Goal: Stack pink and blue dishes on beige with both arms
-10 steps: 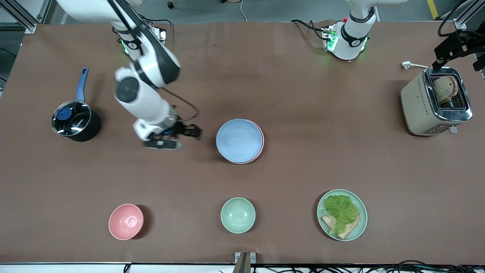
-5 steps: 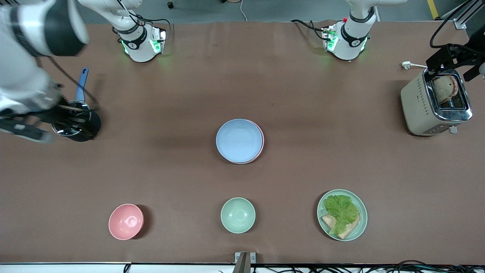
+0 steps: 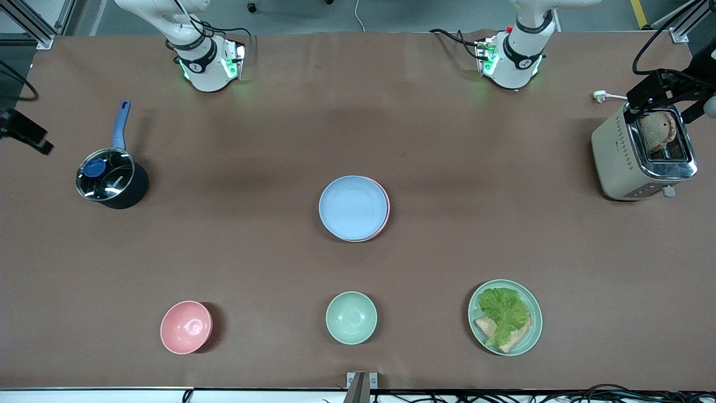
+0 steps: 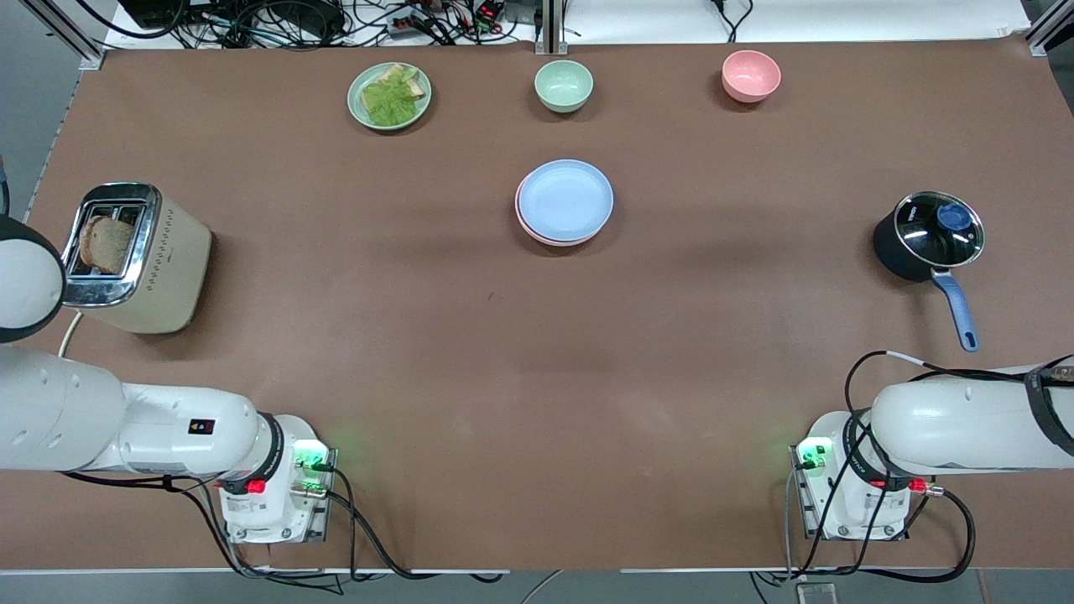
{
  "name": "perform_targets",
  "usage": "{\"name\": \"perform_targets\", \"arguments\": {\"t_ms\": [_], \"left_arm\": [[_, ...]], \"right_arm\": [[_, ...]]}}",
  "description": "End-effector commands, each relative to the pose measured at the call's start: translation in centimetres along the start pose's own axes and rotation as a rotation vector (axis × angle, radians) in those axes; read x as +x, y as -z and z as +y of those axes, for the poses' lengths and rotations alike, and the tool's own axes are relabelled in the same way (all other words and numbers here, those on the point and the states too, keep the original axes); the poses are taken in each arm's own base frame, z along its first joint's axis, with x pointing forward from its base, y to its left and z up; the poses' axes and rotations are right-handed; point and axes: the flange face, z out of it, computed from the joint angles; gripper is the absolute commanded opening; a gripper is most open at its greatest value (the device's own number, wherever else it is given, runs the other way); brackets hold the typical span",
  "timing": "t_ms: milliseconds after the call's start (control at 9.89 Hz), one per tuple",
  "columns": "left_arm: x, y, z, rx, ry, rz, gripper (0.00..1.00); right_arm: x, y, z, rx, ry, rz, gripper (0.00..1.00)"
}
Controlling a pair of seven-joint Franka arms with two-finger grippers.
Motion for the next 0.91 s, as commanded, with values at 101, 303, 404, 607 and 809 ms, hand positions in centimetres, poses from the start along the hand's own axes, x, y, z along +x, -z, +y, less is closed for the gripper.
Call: {"name": "perform_targets", "arguments": {"t_ms": [101, 303, 404, 607, 809], "left_arm": [[0.28, -1.43, 0.6, -0.01, 0.047, -0.03, 1.0], [-0.06, -1.56, 0.69, -0.01, 0.071, -0.035, 1.0], [-0.06, -1.49, 0.69, -0.011, 0.073, -0.033, 1.0], [-0.06, -1.49, 0.69, -0.011, 0.073, -0.033, 1.0], [-0.06, -1.42, 0.69, -0.011, 0.071, -0.031, 1.0]], "right_arm": [[0.55, -0.77, -0.52, 0.046, 0.016, -0.022, 1.0], [0.65, -0.84, 0.22, 0.043, 0.032, -0.026, 1.0], [0.67, -0.84, 0.39, 0.043, 0.04, -0.025, 1.0], [0.63, -0.85, 0.21, 0.045, 0.042, -0.027, 1.0], [0.6, -0.86, 0.13, 0.045, 0.045, -0.029, 1.0]]}}
